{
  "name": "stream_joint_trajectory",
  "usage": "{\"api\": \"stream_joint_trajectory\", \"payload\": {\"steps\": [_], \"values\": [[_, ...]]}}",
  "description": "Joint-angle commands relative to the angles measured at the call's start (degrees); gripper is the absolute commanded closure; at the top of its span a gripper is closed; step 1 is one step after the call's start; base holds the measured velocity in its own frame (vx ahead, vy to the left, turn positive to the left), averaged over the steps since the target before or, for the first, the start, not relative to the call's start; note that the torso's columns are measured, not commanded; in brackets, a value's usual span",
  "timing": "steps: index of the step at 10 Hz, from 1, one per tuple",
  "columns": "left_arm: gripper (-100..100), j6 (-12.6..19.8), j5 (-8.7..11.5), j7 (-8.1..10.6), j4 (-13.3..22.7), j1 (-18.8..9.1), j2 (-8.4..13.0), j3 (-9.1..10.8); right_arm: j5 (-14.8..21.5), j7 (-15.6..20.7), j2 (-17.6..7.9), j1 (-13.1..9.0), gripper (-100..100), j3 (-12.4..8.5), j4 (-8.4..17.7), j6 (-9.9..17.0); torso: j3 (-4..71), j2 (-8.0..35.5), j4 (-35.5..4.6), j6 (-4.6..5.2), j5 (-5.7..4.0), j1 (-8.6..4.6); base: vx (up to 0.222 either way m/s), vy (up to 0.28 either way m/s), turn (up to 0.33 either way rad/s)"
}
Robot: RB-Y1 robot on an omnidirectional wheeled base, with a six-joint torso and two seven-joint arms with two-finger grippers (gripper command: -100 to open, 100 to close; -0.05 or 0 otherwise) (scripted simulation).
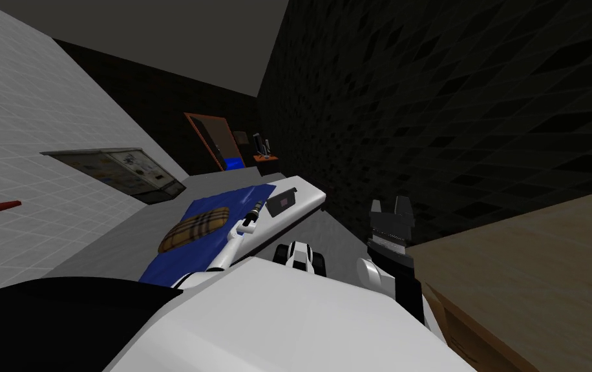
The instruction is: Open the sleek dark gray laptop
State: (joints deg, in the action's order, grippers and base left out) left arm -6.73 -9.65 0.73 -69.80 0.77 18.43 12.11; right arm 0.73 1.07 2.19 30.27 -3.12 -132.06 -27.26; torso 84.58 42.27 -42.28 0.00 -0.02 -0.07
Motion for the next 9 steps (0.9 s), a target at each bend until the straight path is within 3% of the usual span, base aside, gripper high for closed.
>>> {"api": "stream_joint_trajectory", "payload": {"steps": [1, 3, 4, 6, 9], "values": [[-100, -0.6, 0.3, -0.02, 0.5, -0.1, -1.3, 0.85, 0.0, 0.0, 0.0, 0.0, 0, 0.0, 0.0, 0.0, 0.0, 0.0, 0.0, 0.00, 0.02, 0.06, 0.083, -0.196, 0.044], [-100, -0.5, 0.3, 0.02, 0.5, -0.1, -1.0, 0.65, 0.0, 0.0, 0.0, 0.0, 0, 0.0, 0.0, 0.0, -0.1, 0.2, 0.0, -0.01, 0.10, 0.43, 0.021, -0.055, 0.005], [100, -0.5, 0.3, 0.02, 0.5, -0.1, -1.0, 0.64, 0.0, 0.0, 0.0, 0.0, 0, 0.0, 0.0, 0.0, -0.1, 0.2, -0.1, -0.02, 0.14, 0.50, 0.005, -0.008, -0.001], [100, 3.1, 2.3, 2.38, 1.9, -2.2, 0.9, 0.11, 0.0, 0.0, 0.0, 0.0, 0, 0.0, 0.0, 0.0, 0.0, -0.1, 0.1, 0.09, 0.19, 0.40, -0.043, 0.063, -0.212], [100, 6.2, 3.4, 3.57, 2.6, -3.1, 1.8, -0.15, 0.0, 0.0, 0.0, 0.0, 0, 0.0, 0.0, 0.0, 0.1, -0.3, 0.2, -0.02, 0.20, 0.32, -0.048, 0.074, -0.093]]}}
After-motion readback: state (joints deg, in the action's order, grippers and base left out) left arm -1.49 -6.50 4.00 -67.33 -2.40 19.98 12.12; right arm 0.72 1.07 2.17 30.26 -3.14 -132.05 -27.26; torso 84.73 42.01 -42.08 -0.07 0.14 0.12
